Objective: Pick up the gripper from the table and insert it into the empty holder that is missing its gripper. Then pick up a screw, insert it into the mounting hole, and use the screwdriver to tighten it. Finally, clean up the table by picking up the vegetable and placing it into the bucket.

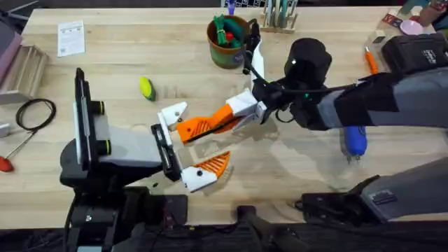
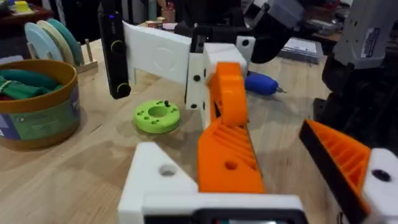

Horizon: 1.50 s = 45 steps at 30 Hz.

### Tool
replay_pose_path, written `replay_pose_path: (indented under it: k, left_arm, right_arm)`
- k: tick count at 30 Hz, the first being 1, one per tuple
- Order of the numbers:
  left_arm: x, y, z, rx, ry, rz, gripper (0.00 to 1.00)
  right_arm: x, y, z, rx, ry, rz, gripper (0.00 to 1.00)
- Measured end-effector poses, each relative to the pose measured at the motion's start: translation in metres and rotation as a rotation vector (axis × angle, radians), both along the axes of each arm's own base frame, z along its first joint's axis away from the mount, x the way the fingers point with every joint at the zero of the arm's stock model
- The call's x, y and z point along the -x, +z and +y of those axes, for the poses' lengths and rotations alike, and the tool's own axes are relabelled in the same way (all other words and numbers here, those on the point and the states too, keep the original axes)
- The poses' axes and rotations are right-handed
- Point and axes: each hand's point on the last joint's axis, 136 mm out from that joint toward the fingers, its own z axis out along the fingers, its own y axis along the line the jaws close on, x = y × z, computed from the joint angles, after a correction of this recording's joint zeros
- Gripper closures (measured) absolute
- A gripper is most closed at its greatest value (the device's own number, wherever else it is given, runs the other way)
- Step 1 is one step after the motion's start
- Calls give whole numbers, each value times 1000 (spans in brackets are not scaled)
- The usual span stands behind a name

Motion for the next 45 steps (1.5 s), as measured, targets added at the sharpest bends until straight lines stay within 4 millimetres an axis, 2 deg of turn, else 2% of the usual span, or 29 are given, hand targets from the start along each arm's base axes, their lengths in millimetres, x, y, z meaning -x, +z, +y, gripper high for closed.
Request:
replay_pose_path:
  k: [30,39,45]
  left_arm:
    - [0,0,0,0,-1,0,15]
    - [-3,0,1,-4,17,-6,15]
    - [-2,0,1,-2,12,-3,15]
  right_arm:
    - [-21,-3,4,11,-108,-22,993]
    - [-26,-1,10,18,-119,-19,993]
    - [-36,-5,23,19,-120,-26,993]
